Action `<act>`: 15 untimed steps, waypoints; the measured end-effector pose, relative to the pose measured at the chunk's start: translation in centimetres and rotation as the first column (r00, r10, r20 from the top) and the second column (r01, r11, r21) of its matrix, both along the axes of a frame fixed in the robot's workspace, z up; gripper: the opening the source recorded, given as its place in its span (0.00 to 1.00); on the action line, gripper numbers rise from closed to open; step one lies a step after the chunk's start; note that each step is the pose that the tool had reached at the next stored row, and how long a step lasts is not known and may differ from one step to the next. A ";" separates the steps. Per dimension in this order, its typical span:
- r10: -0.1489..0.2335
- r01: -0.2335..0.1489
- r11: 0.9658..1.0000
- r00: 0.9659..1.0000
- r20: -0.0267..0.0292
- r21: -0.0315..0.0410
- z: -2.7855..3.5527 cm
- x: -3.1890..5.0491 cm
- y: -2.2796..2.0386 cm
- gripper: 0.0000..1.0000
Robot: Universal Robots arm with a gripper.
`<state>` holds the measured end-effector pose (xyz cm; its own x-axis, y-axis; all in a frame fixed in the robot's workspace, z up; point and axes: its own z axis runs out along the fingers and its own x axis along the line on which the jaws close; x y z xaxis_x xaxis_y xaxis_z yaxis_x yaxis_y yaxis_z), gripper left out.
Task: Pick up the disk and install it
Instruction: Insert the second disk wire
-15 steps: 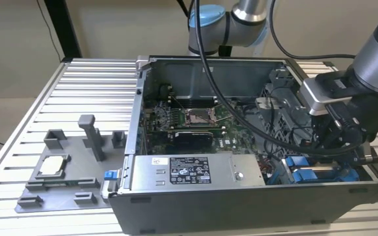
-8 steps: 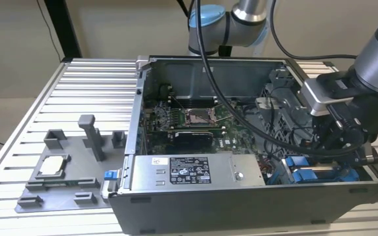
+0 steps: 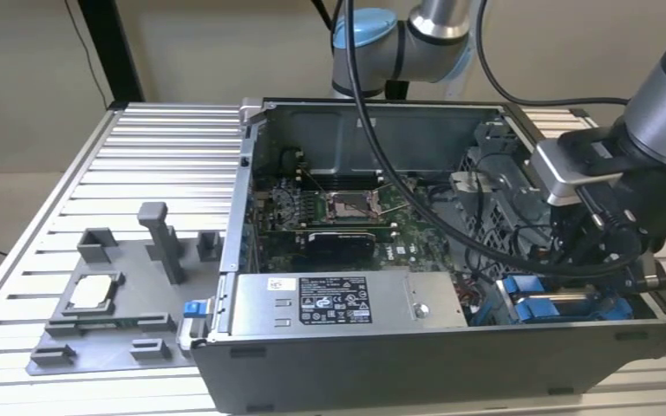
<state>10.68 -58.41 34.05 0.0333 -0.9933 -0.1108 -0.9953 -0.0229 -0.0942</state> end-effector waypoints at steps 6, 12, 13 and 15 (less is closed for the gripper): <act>0.000 0.000 1.000 1.000 0.000 0.000 -0.09 0.06 0.00 0.00; 0.000 0.000 1.000 1.000 0.000 0.000 -0.11 0.07 0.00 0.00; 0.000 0.000 1.000 1.000 0.000 0.000 -0.14 0.07 0.00 0.00; 0.000 0.000 1.000 1.000 0.000 0.001 -0.24 0.07 0.00 0.00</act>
<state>10.74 -58.40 33.81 0.0334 -0.9932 -0.1113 -0.9953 -0.0229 -0.0944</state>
